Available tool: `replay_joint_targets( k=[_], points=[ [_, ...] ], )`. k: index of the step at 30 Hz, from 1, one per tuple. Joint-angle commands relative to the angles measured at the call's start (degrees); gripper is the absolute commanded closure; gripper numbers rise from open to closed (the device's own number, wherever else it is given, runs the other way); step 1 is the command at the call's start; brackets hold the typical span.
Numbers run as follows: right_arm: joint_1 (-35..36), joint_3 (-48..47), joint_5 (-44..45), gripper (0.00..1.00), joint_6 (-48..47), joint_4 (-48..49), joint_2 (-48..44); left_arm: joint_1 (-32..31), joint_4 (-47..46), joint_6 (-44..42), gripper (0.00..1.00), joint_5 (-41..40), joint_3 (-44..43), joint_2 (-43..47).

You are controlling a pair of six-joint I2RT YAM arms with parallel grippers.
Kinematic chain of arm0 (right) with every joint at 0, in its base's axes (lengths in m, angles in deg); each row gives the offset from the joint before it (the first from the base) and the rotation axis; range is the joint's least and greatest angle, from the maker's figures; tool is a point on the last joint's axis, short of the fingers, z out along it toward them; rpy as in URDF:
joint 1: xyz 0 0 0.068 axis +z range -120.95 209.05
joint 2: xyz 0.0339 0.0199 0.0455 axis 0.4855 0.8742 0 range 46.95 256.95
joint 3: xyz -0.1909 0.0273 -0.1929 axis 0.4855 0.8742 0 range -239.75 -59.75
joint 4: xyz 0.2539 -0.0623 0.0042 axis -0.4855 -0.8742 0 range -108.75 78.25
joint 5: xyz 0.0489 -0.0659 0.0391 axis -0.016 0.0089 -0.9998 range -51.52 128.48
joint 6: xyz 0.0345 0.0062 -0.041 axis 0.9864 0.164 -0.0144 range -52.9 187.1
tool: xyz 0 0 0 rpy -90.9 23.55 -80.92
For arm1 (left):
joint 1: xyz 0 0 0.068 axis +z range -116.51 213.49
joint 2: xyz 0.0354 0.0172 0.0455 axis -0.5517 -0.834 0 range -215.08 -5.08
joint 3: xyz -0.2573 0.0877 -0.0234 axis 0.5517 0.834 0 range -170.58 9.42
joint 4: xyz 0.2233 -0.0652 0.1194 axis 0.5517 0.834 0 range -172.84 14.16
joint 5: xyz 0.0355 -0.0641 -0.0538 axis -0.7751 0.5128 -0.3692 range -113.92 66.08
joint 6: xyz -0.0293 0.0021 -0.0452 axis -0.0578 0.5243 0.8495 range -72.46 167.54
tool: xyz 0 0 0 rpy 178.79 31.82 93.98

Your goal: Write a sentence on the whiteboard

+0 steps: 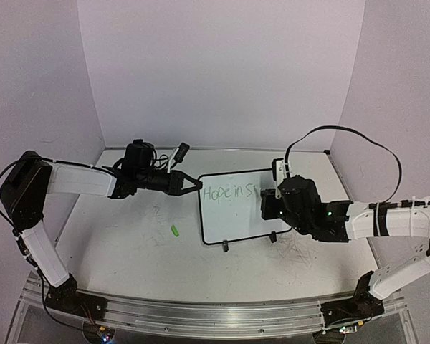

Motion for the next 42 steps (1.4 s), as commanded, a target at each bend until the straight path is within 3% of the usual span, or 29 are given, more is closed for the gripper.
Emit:
replay_joint_targets(
  k=[1,42],
  points=[
    [-0.63,-2.71,1.24,1.00,-1.02,2.06,1.33,0.38,-1.58,-0.58,1.00,0.11,0.17,3.10],
    [-0.14,1.68,-1.26,1.00,4.44,-1.64,0.25,0.38,-1.58,-0.49,1.00,0.13,0.04,3.00]
  ],
)
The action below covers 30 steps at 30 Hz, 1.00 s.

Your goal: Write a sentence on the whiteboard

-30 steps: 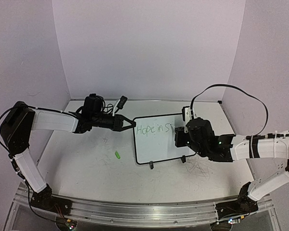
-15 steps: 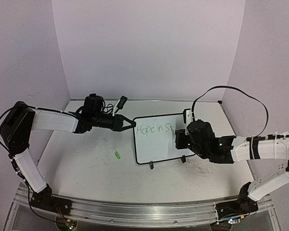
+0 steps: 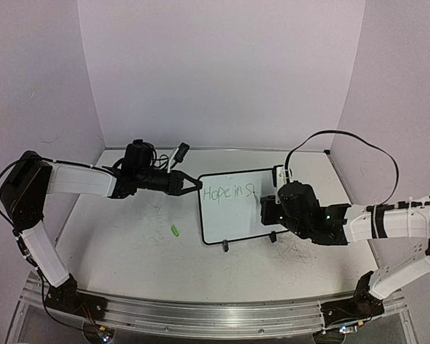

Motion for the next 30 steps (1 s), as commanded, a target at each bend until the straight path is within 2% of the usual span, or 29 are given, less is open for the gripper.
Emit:
replay_joint_targets(
  k=[1,16,30],
  points=[
    [-0.08,-0.45,0.57,1.00,0.27,-1.49,-0.50,0.38,-1.58,-0.51,1.00,0.16,0.09,3.05],
    [-0.21,-4.78,3.61,1.00,-3.28,0.69,1.38,0.38,-1.58,-0.52,1.00,0.18,0.33,3.35],
    [-0.51,-4.30,6.17,1.00,-2.46,-0.03,0.93,0.38,-1.58,-0.52,1.00,0.22,0.33,3.34]
  ],
)
